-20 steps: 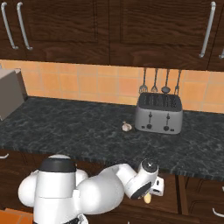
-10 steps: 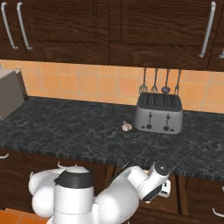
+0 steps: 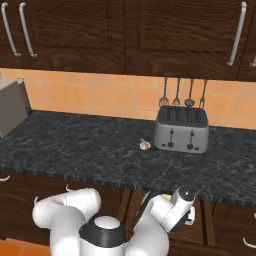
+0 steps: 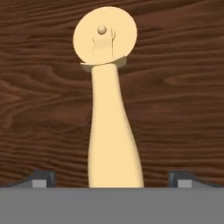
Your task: Pick the pizza cutter from the drawer and place it on the counter.
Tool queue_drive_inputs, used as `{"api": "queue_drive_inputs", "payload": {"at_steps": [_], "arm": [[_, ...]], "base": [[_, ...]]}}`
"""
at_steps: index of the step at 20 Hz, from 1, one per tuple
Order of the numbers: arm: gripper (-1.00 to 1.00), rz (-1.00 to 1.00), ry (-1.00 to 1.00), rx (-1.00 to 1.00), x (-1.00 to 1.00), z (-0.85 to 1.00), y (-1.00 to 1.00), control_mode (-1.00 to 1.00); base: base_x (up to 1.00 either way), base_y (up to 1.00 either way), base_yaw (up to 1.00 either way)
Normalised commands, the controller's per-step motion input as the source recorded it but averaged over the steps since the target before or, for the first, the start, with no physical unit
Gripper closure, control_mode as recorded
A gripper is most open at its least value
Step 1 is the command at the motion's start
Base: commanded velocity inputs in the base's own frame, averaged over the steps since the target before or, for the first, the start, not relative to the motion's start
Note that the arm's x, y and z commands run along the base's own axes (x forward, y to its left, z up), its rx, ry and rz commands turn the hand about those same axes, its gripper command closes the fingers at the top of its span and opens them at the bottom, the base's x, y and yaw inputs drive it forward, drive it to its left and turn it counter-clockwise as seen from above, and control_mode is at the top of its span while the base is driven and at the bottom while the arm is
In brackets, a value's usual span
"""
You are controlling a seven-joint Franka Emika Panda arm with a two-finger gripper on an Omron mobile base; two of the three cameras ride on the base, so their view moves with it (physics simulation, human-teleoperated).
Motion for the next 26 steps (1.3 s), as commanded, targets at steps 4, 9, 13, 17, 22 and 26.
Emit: {"api": "queue_drive_inputs", "payload": {"at_steps": [4,9,13,17,22,26], "arm": [[1.00,0.00,0.05,0.00,0.06,-0.43,0.04,-1.00],[1.00,0.04,0.02,0.00,-0.08,-0.08,0.00,-1.00],[1.00,0.14,0.00,0.00,-0.32,0.75,-0.12,-1.00],[1.00,0.19,0.00,0.00,-0.63,0.52,-0.17,-1.00],[1.00,0.36,0.00,-0.05,-0.71,0.44,-0.01,-1.00],[1.00,0.46,0.00,-0.06,-0.53,0.95,-0.03,-1.00]], "base": [[0.00,0.00,0.00],[0.00,0.00,0.00],[0.00,0.00,0.00],[0.00,0.00,0.00],[0.00,0.00,0.00],[0.00,0.00,0.00]]}}
